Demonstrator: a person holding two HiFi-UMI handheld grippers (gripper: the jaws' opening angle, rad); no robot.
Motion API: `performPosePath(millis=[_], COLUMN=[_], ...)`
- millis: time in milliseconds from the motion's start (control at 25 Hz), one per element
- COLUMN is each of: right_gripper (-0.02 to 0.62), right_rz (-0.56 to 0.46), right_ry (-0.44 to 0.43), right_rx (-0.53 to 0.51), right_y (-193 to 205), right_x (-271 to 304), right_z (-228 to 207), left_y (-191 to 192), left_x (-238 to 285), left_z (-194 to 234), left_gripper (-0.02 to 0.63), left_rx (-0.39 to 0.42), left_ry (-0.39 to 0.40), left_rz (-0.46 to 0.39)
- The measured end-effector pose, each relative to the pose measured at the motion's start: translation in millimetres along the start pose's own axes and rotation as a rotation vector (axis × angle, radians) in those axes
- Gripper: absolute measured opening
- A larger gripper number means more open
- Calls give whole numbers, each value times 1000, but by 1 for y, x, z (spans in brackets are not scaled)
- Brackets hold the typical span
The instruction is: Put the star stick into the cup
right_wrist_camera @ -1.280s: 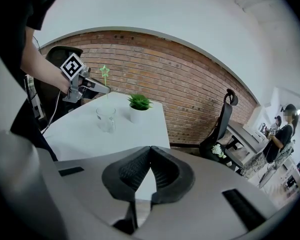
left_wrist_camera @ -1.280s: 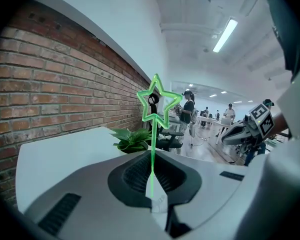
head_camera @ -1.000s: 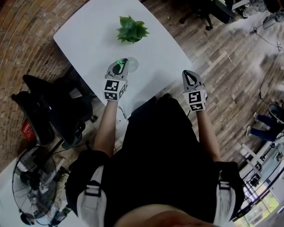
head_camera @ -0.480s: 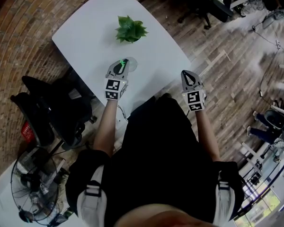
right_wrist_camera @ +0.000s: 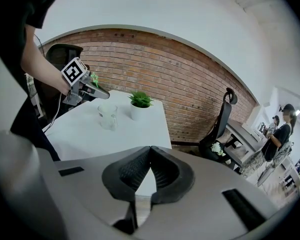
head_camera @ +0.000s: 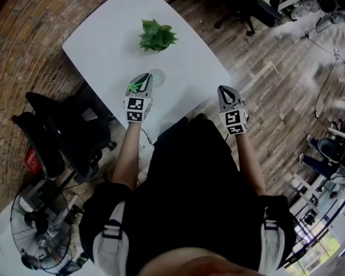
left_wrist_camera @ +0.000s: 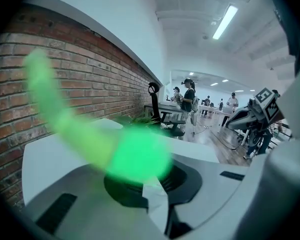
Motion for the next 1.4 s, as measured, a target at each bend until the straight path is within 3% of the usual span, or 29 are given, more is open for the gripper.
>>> performPosePath(millis=[400, 560, 800, 1400], right_gripper=[-2, -2, -2, -2], right_rz=[4, -26, -9, -64], right_ry=[-12, -24, -31, -93], right_rx=[-4, -15, -20, -105], right_y=[0, -2, -5, -30], right_x=[1, 6, 7, 3], right_z=[3, 4, 8, 11], left_y=[12, 19, 26, 40], left_x=[0, 2, 1, -11], left_z=[-1, -3, -3, -12], left_gripper=[109, 179, 230, 253], left_rx=[-24, -24, -32, -27], left_ry=[6, 30, 33, 15], left_rz=[30, 58, 69, 116])
Point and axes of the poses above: the fingertips, and each gripper's own axes: x forward along the fingers, z to its left, y out of its underside, the point moved 2 cm from there along -x, backward along the fingers, and after that the axes turned 2 degrees about -x, right-handed, at the moved point
